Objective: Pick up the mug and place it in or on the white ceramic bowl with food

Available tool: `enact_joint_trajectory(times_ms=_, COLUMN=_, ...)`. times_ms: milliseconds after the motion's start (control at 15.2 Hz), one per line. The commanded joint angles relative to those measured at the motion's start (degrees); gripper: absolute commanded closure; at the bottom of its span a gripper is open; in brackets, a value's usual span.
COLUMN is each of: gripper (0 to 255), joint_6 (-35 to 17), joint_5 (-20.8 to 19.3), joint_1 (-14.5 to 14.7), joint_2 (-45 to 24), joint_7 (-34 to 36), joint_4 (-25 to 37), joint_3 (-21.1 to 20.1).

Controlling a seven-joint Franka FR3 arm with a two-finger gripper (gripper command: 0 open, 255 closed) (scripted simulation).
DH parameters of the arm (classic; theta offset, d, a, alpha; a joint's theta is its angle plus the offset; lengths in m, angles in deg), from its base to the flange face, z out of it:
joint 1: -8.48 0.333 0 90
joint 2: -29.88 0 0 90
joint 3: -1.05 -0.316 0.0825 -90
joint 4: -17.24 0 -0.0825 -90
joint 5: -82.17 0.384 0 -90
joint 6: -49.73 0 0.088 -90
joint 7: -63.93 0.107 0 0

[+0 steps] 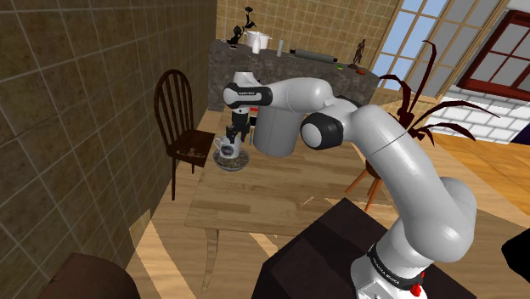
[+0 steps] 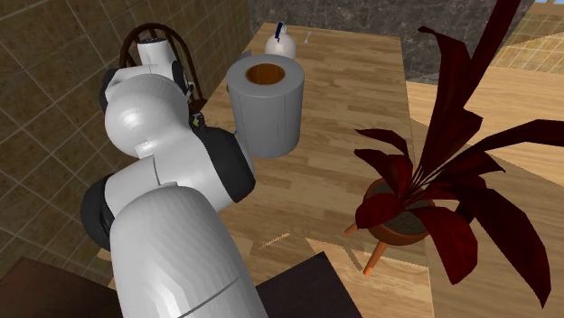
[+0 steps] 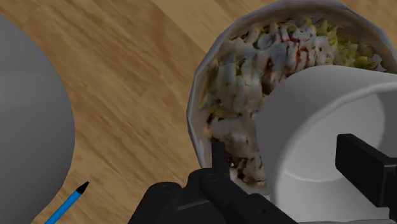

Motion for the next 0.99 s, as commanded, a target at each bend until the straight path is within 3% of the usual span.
enact_joint_trajectory(times_ms=0, gripper=0, joint_6=0.0, joint_5=0.0, joint_1=0.0, joint_2=0.01, joint_7=0.0, joint_4=-0.01, joint_3=0.0)
enact_joint_trajectory(times_ms=198, gripper=0, joint_6=0.0, joint_5=0.0, joint_1=0.0, joint_2=0.0, joint_7=0.0, joint_4=0.0, joint_3=0.0)
enact_joint_trajectory(times_ms=462, gripper=0, joint_6=6.79, joint_5=-0.33, joint_1=-0.69, joint_2=0.6, joint_7=0.53, joint_4=6.28, joint_3=0.12)
enact_joint_trajectory(times_ms=924, gripper=0, joint_6=6.79, joint_5=-0.33, joint_1=-0.69, joint_2=0.59, joint_7=0.53, joint_4=6.29, joint_3=0.11)
